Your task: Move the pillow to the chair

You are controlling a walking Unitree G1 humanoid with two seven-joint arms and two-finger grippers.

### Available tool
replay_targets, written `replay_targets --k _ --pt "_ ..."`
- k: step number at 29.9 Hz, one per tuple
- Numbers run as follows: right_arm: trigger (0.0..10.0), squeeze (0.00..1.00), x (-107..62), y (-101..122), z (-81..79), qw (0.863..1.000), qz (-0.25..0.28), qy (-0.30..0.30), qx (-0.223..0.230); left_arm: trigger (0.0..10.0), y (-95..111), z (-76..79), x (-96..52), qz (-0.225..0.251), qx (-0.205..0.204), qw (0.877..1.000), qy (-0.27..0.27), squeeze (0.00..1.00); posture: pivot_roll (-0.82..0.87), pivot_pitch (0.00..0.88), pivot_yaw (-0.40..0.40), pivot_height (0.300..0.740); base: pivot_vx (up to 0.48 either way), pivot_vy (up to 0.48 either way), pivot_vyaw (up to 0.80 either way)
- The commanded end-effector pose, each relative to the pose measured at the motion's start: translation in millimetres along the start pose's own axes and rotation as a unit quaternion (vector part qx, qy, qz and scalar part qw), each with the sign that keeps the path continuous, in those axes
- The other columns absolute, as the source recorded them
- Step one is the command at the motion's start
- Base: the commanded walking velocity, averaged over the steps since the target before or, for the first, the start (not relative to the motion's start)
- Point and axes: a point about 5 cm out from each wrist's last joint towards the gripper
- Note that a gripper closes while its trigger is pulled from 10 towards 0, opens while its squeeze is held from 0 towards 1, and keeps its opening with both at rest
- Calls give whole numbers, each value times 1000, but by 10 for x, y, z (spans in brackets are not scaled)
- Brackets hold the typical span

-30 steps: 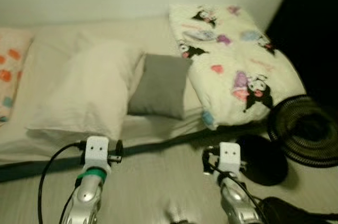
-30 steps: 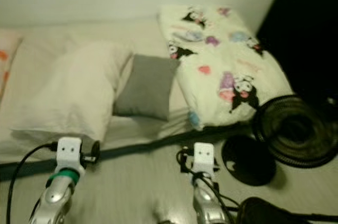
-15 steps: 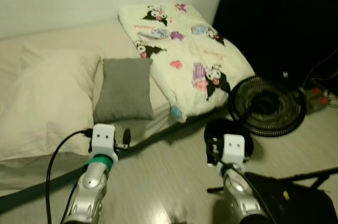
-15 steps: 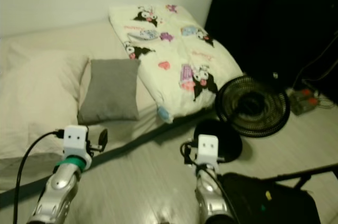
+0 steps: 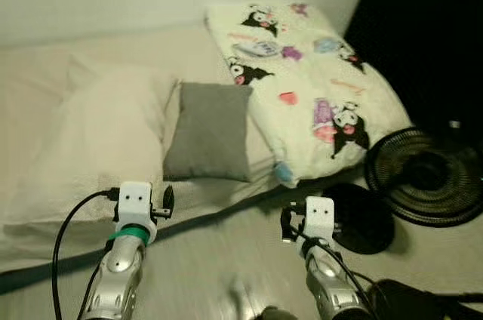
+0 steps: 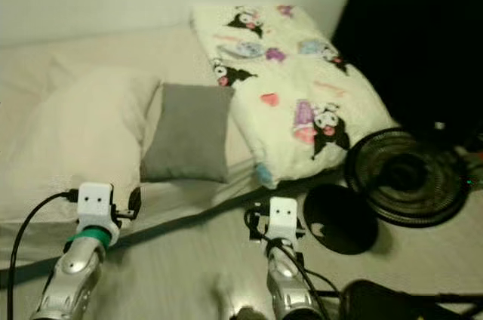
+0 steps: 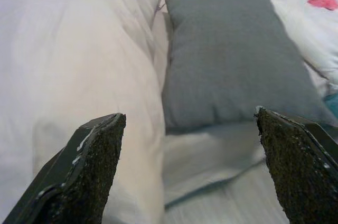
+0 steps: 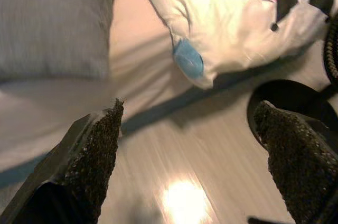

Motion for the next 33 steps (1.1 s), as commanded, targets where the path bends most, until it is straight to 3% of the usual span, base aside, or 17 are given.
replay_targets --k 1,7,19,33 --pt "10000 0 -1 -23 82 1000 -9 -17 0 10000 -10 39 -3 -4 -5 1000 -10 0 23 33 57 740 379 0 -800" --pt "10000 0 -9 -26 87 1000 -7 -16 1 10000 -12 38 -12 -4 -3 1000 -11 0 26 36 62 740 381 0 -749" --pt "10000 0 -12 -26 59 1000 -3 -11 -5 10000 -16 36 -23 -5 6 1000 -13 0 29 41 65 740 351 0 0" --pt "10000 0 -11 -34 53 1000 -9 3 4 10000 -21 13 -52 2 5 1000 17 0 31 42 61 740 0 0 0"
Point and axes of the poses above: a point about 5 cm out from each wrist's last joint towards the gripper, its own x axis pointing out of the wrist towards the gripper, its own y axis along the axis of the wrist's last joint, z = x × y, and after that the axes turned 14 degrees about x, right-handed
